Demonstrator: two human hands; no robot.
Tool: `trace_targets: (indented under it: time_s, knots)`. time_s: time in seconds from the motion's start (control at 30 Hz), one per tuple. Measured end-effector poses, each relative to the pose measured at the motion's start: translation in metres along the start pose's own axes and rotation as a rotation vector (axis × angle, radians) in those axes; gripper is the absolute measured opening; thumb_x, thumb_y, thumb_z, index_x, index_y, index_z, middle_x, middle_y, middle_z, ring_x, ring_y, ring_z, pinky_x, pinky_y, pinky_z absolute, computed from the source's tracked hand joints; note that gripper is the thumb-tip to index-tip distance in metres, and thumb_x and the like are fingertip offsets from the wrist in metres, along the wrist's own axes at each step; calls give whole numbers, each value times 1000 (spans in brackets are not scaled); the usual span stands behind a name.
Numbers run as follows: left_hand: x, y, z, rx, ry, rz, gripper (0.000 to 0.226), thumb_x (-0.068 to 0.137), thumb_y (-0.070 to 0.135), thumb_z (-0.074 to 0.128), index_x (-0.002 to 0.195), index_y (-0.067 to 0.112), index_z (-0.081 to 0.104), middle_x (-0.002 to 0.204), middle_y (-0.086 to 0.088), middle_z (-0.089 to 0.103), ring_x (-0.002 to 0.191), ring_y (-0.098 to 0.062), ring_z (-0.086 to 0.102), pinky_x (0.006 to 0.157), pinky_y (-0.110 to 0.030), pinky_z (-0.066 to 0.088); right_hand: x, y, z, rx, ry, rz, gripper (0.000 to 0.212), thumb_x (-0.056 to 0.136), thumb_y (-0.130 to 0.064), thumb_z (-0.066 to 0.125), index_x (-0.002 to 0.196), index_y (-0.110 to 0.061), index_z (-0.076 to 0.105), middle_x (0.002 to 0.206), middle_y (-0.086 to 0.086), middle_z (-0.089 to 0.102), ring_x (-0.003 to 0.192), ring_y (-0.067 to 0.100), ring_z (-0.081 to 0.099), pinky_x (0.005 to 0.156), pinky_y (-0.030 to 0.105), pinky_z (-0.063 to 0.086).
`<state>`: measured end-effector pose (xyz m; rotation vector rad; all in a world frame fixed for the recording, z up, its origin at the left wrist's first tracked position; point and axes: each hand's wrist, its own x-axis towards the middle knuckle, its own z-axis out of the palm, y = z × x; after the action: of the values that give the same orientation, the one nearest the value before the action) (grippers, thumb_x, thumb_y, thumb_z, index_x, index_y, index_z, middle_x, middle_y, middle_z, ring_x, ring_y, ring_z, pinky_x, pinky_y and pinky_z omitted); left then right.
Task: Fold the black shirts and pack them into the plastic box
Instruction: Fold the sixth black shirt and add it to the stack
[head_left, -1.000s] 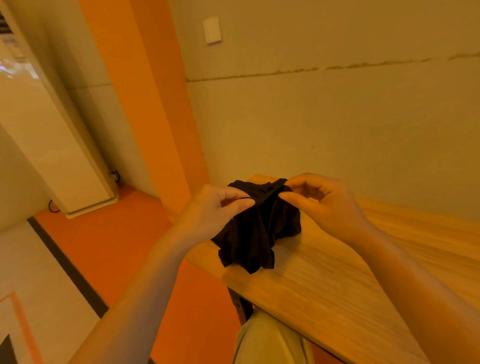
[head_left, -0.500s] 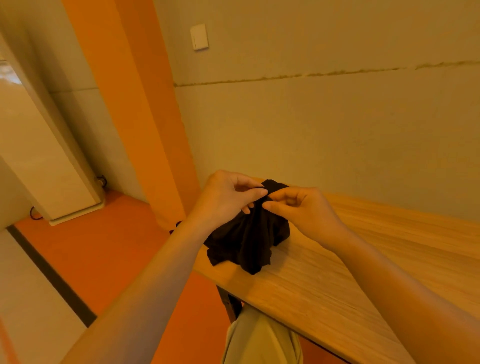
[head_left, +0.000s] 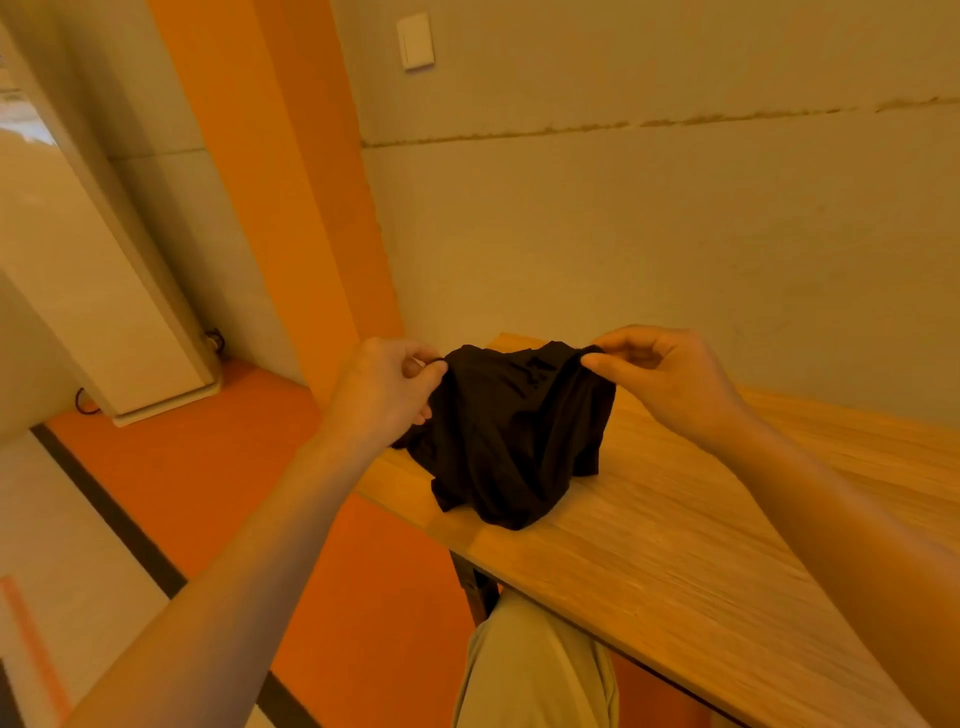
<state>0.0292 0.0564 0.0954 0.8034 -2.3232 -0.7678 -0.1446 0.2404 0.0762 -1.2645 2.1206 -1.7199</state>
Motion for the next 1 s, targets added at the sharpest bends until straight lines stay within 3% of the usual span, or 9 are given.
trace_targets:
  time_s: [0.1, 0.23, 0.4, 0.57, 0.87, 1.0]
  knots:
    - [25, 15, -2, -51, -54, -27, 8, 97, 19, 56, 97, 13, 61, 63, -6, 67, 43, -6, 60, 44, -13, 46, 19, -9, -19, -54, -60, 5, 9, 85, -17, 68, 94, -19, 71, 89, -4, 71, 82, 4, 68, 73, 15, 54]
    - [63, 66, 6, -293, -173, -11, 10, 95, 13, 59, 102, 7, 61, 82, -11, 71, 64, -15, 71, 62, -24, 59, 50, -32, -45, -92, -92, -7, 10, 87, -14, 66, 95, -11, 71, 85, 0, 72, 72, 6, 69, 65, 15, 52]
    - [113, 151, 17, -533, -257, 105, 11, 88, 6, 67, 97, 8, 63, 89, -12, 72, 77, -16, 73, 70, -25, 59, 90, -72, -99, -34, 31, -50, 4, 87, -9, 66, 89, -9, 70, 74, -1, 72, 65, 10, 70, 60, 17, 54]
    - [158, 226, 25, -693, -365, 227, 22, 87, 2, 66, 105, 12, 58, 104, -12, 70, 94, -15, 71, 79, -27, 58, 121, -100, -177, -99, 201, -85, 10, 88, -11, 66, 95, -5, 69, 81, 6, 70, 65, 9, 69, 61, 21, 56]
    - [217, 316, 75, -668, -123, 285, 16, 88, 4, 67, 103, 5, 62, 87, -11, 69, 71, -14, 70, 56, -23, 58, 147, -104, -307, -298, 378, -34, 12, 90, -12, 65, 97, -3, 69, 82, 6, 69, 62, 6, 68, 57, 18, 55]
    - [245, 336, 94, -647, -19, 291, 13, 90, 11, 66, 100, 7, 59, 74, -9, 67, 60, -18, 68, 53, -25, 57, 151, -88, -366, -376, 545, -10, 15, 89, -15, 66, 99, -5, 70, 86, 8, 68, 69, 14, 66, 60, 22, 58]
